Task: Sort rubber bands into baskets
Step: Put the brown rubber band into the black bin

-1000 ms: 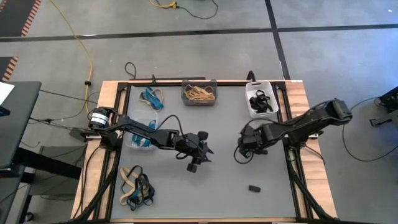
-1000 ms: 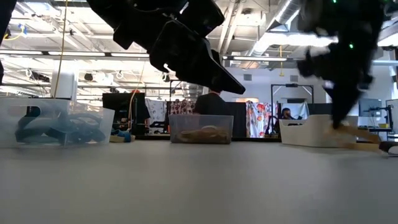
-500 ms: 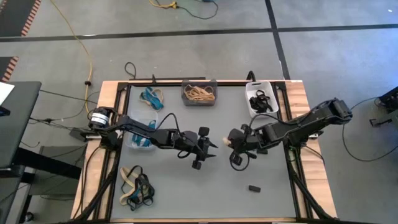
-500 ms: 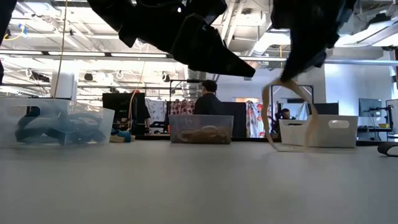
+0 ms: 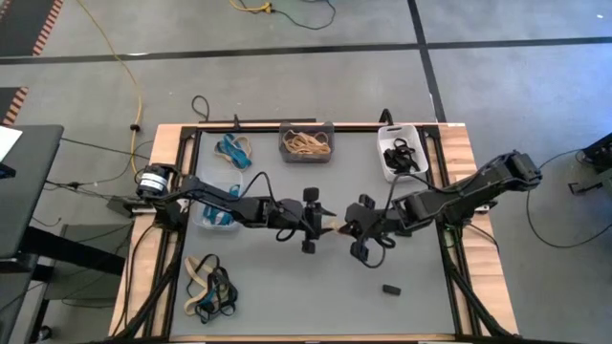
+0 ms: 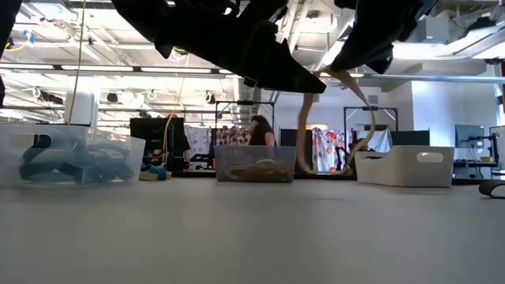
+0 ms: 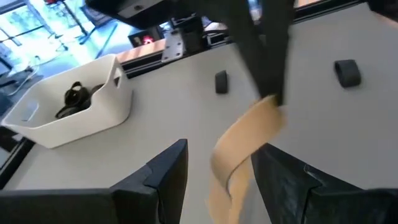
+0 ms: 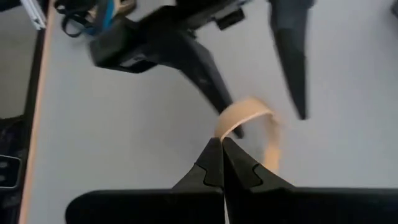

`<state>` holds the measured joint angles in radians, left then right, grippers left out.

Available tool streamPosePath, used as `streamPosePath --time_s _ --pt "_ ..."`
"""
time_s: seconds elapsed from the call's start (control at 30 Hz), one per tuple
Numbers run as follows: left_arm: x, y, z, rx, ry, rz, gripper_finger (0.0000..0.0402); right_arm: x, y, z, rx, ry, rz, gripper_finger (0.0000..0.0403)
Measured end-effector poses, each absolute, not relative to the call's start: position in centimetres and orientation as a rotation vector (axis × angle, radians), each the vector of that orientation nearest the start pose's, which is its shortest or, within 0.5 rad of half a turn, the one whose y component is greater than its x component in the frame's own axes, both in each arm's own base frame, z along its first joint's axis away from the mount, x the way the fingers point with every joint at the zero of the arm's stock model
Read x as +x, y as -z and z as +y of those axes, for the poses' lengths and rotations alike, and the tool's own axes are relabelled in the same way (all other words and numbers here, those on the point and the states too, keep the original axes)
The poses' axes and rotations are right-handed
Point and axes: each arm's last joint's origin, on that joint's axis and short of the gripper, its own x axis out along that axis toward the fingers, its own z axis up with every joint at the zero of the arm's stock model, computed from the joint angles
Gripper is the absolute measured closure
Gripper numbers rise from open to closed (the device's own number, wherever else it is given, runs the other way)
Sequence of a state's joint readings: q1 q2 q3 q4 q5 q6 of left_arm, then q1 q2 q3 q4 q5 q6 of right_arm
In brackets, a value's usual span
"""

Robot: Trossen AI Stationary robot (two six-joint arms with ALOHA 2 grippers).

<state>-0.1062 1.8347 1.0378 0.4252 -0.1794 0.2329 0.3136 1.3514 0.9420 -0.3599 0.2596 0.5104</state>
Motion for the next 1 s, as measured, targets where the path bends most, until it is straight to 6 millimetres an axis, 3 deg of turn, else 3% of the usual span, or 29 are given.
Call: streamPosePath --time_s 0.17,0.37,0.6,0.73,1.0 --pt "39.1 -19.0 -3.3 0.296 -0.047 0.378 0.0264 26.8 -25.3 8.4 0.257 0.115 0.72 0.0385" --pt "39.2 -19.3 -3.5 0.339 0.014 0.345 0.0388 26.8 -25.3 8.5 0.252 0.109 0.721 0.038" --pt "39.3 -19.5 -3.5 0.399 0.002 0.324 0.0401 26.4 -25.0 8.3 0.263 0.185 0.748 0.0353" --pt "39.3 -19.4 -3.1 0.447 -0.032 0.347 0.0401 25.7 -24.0 8.2 0.208 0.279 0.827 0.031" --pt "39.8 -20.4 0.1 0.529 -0.161 0.477 0.0401 24.6 -22.8 8.2 0.114 0.432 0.83 0.0166"
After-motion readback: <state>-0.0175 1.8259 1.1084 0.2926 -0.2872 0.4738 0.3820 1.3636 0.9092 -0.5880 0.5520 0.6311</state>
